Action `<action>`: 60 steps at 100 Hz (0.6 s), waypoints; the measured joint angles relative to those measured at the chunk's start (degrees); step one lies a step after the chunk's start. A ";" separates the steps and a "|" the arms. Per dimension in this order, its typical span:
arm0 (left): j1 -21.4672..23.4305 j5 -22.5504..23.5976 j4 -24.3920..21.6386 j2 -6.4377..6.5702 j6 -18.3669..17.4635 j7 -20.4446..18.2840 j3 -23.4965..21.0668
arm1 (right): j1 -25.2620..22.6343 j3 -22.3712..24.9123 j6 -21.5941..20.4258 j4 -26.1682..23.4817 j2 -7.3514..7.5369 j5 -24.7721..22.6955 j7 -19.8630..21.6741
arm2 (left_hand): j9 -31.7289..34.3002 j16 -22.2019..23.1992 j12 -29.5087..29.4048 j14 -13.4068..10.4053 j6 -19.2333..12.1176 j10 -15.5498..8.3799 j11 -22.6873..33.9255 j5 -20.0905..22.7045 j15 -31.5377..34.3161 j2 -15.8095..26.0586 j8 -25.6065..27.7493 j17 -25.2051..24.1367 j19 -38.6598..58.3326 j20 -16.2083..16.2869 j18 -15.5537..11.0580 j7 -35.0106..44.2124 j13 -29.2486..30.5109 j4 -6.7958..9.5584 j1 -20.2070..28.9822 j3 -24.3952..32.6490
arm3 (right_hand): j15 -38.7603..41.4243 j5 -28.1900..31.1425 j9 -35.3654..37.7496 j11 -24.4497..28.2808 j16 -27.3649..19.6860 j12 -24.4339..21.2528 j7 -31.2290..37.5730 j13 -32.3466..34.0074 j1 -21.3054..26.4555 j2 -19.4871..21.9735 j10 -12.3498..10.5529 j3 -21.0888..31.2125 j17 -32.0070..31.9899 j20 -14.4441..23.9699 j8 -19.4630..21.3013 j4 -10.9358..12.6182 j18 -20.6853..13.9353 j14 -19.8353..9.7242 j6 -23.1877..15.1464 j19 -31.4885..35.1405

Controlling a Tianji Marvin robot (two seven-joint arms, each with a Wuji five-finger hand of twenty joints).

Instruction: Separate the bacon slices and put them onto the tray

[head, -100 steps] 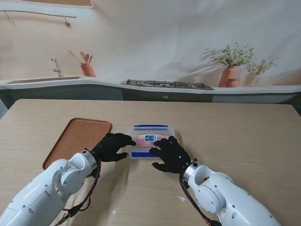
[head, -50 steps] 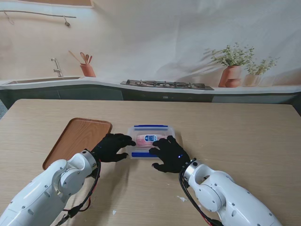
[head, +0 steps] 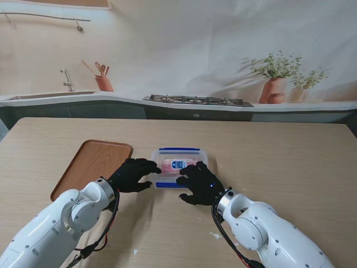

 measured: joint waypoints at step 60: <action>-1.13 -1.00 -0.10 0.12 2.90 -2.11 1.41 | 0.09 -0.82 -1.47 0.14 0.17 0.74 2.10 | -1.69 -0.01 -0.13 0.11 0.21 -0.93 -0.88 -2.13 0.00 1.14 -0.95 0.00 0.00 0.00 -0.01 -2.85 0.00 0.00 0.06 -1.59 | 0.56 11.43 -2.90 1.16 0.26 0.18 27.13 -0.07 3.61 -2.10 -0.51 3.60 0.14 0.00 2.38 -1.29 -0.01 -0.07 -6.26 -0.32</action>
